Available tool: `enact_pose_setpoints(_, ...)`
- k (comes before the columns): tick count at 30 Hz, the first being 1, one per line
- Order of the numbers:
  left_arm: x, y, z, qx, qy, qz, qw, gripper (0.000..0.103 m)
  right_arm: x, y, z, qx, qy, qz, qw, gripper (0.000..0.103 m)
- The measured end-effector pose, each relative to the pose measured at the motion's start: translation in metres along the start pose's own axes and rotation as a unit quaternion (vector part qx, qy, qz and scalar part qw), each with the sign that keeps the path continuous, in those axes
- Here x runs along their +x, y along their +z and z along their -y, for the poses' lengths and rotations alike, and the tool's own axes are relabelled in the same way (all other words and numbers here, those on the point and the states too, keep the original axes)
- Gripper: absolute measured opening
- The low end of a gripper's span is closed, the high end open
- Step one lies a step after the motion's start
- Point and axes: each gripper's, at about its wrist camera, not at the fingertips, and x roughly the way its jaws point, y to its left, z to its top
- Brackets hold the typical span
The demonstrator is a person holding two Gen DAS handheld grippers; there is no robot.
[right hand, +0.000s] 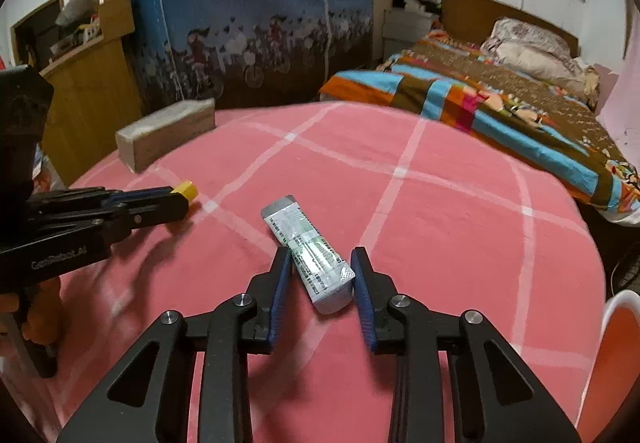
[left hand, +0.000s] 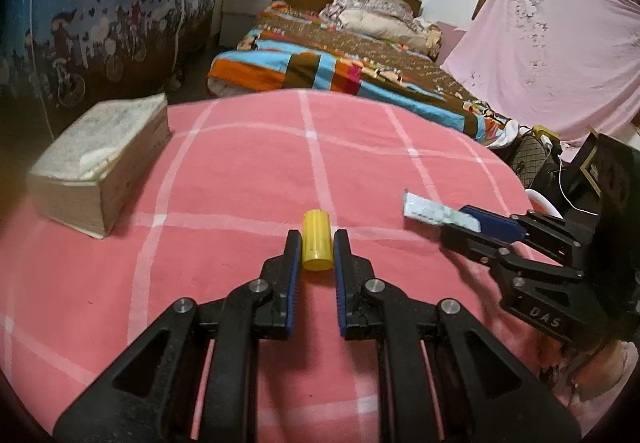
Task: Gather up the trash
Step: 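Carry yellow cylinder in left tool and white-green packet in right tool toward bucket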
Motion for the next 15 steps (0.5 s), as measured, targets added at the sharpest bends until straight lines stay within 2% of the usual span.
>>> enact_pose_setpoints(2, -0.007, -0.001, 0.006, 0.011, 0.003, 0.02, 0.9997, 0.0, -0.017, -0.003, 0.001, 0.006, -0.005, 0.038, 0.999, 0.017)
enact_pose_setpoints(6, -0.023, -0.001, 0.021, 0.033, 0.01, 0.064, 0.9973, 0.0, -0.048, -0.011, 0.01, 0.029, -0.013, 0.113, 0.993, 0.017)
enact_pose_setpoints(15, -0.036, 0.001, 0.052, 0.058, 0.002, 0.121, 0.9909, 0.0, -0.084, -0.017, 0.029, 0.075, -0.032, 0.211, 0.974, 0.016)
